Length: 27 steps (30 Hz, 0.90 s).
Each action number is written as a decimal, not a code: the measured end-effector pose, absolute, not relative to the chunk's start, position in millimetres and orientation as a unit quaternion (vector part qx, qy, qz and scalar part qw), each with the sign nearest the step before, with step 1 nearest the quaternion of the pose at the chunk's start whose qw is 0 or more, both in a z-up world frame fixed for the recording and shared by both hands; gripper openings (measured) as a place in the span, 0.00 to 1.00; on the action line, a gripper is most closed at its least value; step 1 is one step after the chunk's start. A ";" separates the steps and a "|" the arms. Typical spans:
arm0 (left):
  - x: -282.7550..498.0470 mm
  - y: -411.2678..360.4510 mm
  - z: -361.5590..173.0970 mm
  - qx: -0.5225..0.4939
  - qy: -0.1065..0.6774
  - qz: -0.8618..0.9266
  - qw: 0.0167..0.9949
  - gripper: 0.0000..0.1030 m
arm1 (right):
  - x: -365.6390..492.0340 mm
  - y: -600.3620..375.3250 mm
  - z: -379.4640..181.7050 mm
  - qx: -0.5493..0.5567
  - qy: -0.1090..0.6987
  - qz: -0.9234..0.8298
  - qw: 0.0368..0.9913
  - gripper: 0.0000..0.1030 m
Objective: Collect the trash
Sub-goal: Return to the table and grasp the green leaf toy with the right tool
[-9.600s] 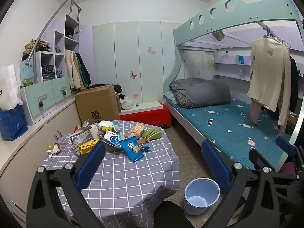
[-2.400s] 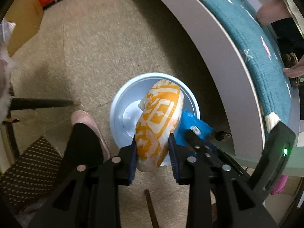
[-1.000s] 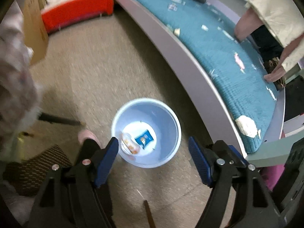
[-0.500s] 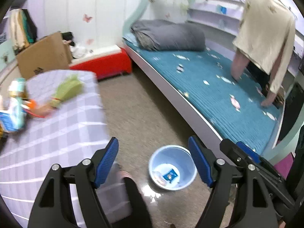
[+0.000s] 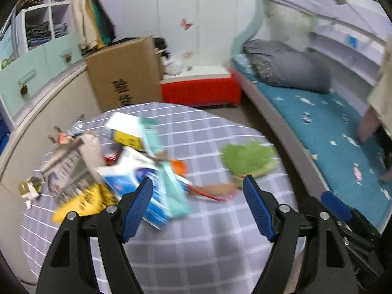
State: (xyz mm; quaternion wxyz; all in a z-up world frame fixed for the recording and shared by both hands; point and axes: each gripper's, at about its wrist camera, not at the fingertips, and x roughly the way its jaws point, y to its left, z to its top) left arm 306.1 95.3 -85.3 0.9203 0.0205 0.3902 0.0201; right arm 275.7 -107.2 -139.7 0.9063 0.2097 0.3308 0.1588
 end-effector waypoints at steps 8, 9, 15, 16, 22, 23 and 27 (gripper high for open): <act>354.8 128.8 -98.9 0.028 0.438 0.045 0.897 0.68 | 321.3 -79.8 -148.6 0.211 0.364 0.159 0.893 0.63; 359.5 130.2 -102.4 0.030 0.445 0.049 0.894 0.68 | 326.1 -76.8 -149.2 0.210 0.368 0.158 0.892 0.66; 377.8 135.2 -123.7 0.041 0.475 0.065 0.877 0.47 | 350.7 -60.5 -156.5 0.205 0.389 0.149 0.886 0.67; 378.5 137.2 -124.0 0.043 0.474 0.072 0.876 0.43 | 353.8 -58.7 -158.6 0.204 0.393 0.149 0.884 0.67; 370.4 141.9 -112.2 0.027 0.449 0.068 0.891 0.22 | 368.6 -49.2 -159.5 0.188 0.394 0.143 0.888 0.68; 369.6 141.3 -111.2 0.029 0.446 0.067 0.892 0.21 | 370.7 -46.8 -159.2 0.185 0.395 0.142 0.889 0.68; 359.7 137.4 -101.2 0.022 0.430 0.054 0.901 0.21 | 375.0 -37.5 -159.6 0.162 0.400 0.142 0.891 0.29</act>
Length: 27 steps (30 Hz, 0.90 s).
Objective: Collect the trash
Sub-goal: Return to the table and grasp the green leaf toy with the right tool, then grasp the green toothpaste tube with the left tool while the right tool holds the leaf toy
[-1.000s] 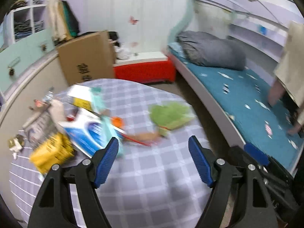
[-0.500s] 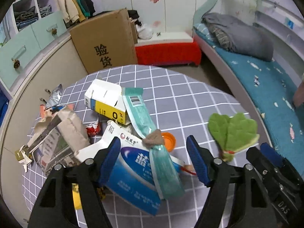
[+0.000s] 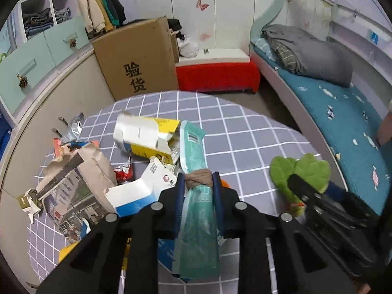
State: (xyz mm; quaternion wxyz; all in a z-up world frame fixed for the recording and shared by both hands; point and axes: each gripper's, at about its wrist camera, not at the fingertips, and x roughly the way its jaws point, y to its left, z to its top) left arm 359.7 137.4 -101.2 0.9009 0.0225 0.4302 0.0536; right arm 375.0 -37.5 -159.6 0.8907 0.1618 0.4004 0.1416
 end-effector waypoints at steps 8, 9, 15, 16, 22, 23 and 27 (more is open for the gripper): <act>334.1 133.9 -70.3 -0.023 0.392 0.015 0.920 0.21 | 347.3 -55.5 -136.0 0.185 0.347 0.182 0.901 0.17; 328.2 131.6 -64.4 -0.025 0.384 0.011 0.923 0.21 | 344.5 -58.0 -132.5 0.188 0.343 0.186 0.901 0.17; 298.7 110.7 -41.5 -0.041 0.364 -0.032 0.930 0.21 | 313.7 -88.5 -107.4 0.222 0.308 0.204 0.902 0.17; 293.4 103.8 -38.6 -0.041 0.361 -0.042 0.931 0.21 | 309.1 -93.2 -104.5 0.222 0.303 0.203 0.904 0.17; 270.9 47.0 -39.1 -0.028 0.359 -0.104 0.927 0.21 | 273.6 -145.8 -101.6 0.240 0.273 0.177 0.914 0.18; 268.5 37.9 -41.6 -0.024 0.359 -0.111 0.926 0.21 | 267.1 -155.4 -104.5 0.243 0.271 0.169 0.916 0.18; 267.4 -14.9 -69.0 -0.015 0.381 -0.161 0.910 0.21 | 242.6 -202.9 -126.2 0.254 0.268 0.121 0.921 0.18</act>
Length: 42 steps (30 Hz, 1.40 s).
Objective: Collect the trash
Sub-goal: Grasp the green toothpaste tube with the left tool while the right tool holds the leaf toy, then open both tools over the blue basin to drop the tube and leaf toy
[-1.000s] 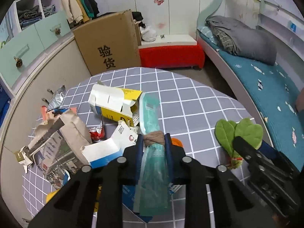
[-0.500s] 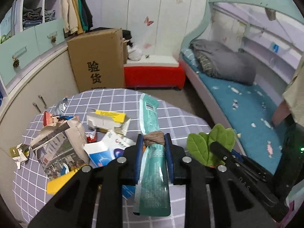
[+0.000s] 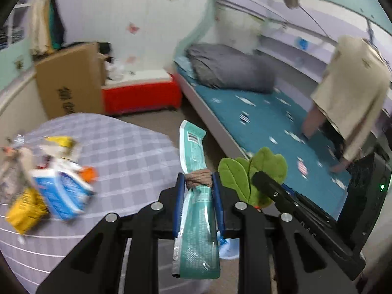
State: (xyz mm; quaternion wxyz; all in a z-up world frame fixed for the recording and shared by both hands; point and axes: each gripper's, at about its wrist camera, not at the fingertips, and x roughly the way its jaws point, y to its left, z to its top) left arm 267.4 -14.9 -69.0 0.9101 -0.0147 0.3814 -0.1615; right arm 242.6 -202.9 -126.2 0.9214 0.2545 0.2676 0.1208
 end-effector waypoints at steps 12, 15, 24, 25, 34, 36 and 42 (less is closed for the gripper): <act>289.9 -144.5 -237.8 0.021 0.512 -0.234 0.826 0.21 | 216.0 -310.9 -271.0 0.304 0.367 -0.023 0.879 0.18; 300.6 -154.9 -280.2 0.024 0.546 -0.229 0.805 0.21 | 220.2 -320.1 -307.9 0.310 0.394 -0.044 0.864 0.20; 327.5 -166.8 -359.2 0.023 0.603 -0.214 0.769 0.21 | 242.8 -336.7 -381.8 0.333 0.444 -0.080 0.828 0.55; 328.2 -168.4 -364.7 0.027 0.605 -0.212 0.767 0.21 | 241.9 -336.8 -386.7 0.333 0.447 -0.080 0.826 0.55; 328.3 -181.7 -401.2 0.035 0.638 -0.218 0.738 0.21 | 235.3 -348.5 -405.7 0.338 0.458 -0.104 0.815 0.56; 327.2 -186.8 -406.4 0.040 0.643 -0.220 0.732 0.21 | 231.6 -350.0 -404.6 0.340 0.454 -0.109 0.816 0.56; 326.9 -204.5 -403.4 0.048 0.641 -0.234 0.729 0.22 | 221.6 -360.5 -390.8 0.349 0.419 -0.127 0.829 0.56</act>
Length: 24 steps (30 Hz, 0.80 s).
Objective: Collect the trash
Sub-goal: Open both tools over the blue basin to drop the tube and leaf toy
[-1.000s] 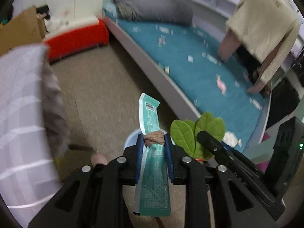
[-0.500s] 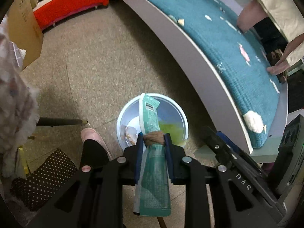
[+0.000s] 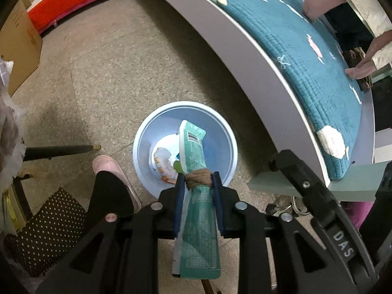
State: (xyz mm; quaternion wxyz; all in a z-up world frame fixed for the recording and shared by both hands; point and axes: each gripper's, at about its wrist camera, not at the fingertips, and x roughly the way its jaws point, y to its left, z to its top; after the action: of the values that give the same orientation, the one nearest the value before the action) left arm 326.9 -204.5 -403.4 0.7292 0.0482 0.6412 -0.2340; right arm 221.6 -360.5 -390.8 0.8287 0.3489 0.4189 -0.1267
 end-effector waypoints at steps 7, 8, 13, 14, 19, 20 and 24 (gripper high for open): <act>325.1 -222.5 -378.2 0.063 0.613 -0.247 0.748 0.57 | 205.1 -380.0 -367.4 0.366 0.374 -0.141 0.840 0.61; 324.2 -222.2 -374.8 0.066 0.605 -0.244 0.755 0.69 | 202.2 -383.0 -366.1 0.370 0.371 -0.143 0.840 0.61; 320.4 -216.1 -363.5 0.061 0.596 -0.240 0.764 0.71 | 193.4 -389.0 -362.1 0.371 0.372 -0.146 0.838 0.62; 319.7 -215.3 -362.0 0.062 0.596 -0.236 0.765 0.71 | 192.4 -387.9 -361.7 0.371 0.373 -0.145 0.838 0.62; 310.2 -204.6 -341.9 0.084 0.574 -0.210 0.787 0.71 | 188.0 -380.9 -354.4 0.369 0.374 -0.129 0.841 0.62; 308.3 -201.4 -337.5 0.088 0.568 -0.207 0.792 0.71 | 187.5 -378.0 -350.8 0.367 0.374 -0.125 0.843 0.62; 295.3 -192.8 -302.4 0.110 0.526 -0.190 0.822 0.71 | 183.8 -364.3 -331.5 0.365 0.362 -0.105 0.851 0.62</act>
State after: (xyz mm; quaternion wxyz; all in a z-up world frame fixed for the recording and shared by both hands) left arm 295.3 -192.8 -302.4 0.8216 0.1098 0.5262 -0.1900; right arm 183.8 -364.3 -331.5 0.8510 0.3652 0.3624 -0.1053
